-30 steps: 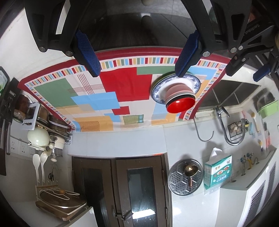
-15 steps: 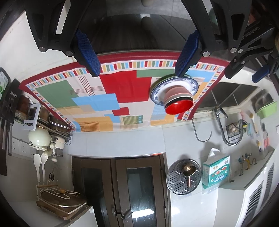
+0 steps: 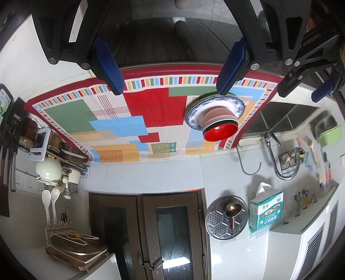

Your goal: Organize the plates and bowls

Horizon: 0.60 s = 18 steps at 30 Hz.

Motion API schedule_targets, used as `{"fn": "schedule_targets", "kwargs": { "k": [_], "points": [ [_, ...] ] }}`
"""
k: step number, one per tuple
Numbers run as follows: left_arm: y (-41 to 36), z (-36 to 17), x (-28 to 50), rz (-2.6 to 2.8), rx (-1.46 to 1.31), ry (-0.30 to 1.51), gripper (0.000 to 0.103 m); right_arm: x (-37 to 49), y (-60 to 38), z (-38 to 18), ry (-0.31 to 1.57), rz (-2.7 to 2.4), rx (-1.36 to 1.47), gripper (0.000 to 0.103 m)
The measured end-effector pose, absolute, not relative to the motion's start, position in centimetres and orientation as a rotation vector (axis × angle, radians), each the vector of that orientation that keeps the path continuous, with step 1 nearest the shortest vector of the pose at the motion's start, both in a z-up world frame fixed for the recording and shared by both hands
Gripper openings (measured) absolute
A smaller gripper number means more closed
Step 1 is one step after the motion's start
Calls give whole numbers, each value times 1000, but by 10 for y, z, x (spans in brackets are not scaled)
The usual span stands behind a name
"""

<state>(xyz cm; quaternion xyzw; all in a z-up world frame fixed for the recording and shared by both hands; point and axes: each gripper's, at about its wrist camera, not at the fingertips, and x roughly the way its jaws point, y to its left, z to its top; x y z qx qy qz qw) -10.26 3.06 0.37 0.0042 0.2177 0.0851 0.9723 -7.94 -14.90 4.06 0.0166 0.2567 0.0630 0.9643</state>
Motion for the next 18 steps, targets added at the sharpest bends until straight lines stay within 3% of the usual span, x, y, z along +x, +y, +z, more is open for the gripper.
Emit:
{"fn": "schedule_targets", "kwargs": {
  "k": [18],
  "points": [
    [27,3,-105,170,10,440,103,-84,-153,43,520,124,39,88]
  ]
}}
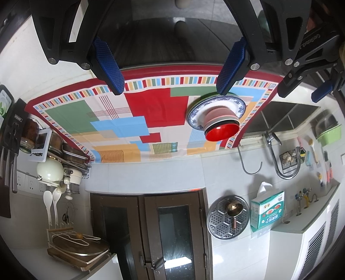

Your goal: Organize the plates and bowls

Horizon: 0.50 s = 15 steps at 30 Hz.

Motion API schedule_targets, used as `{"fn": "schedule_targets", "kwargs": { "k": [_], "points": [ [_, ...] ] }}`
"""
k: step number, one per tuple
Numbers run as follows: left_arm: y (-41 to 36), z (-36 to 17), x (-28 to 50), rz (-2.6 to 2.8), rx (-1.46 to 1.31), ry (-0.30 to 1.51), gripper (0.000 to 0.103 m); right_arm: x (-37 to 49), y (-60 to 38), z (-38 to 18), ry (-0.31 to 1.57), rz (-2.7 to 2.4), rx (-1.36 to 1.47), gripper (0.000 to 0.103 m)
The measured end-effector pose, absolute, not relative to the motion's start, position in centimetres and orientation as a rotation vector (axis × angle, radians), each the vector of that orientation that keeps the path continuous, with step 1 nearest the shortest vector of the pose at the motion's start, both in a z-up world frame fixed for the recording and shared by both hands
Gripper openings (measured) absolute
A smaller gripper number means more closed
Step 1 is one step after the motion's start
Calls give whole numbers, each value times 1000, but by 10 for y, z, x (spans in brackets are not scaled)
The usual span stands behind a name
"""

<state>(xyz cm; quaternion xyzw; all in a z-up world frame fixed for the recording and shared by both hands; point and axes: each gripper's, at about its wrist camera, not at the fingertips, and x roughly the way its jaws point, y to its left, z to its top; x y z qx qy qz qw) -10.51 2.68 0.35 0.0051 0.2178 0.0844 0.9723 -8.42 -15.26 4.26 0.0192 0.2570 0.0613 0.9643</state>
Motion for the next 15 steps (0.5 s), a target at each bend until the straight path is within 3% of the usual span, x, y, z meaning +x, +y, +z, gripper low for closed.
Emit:
{"fn": "schedule_targets", "kwargs": {
  "k": [15],
  "points": [
    [26,3,-105,170,11,441,103,-84,-151,42,520,122,40,88]
  ]
}}
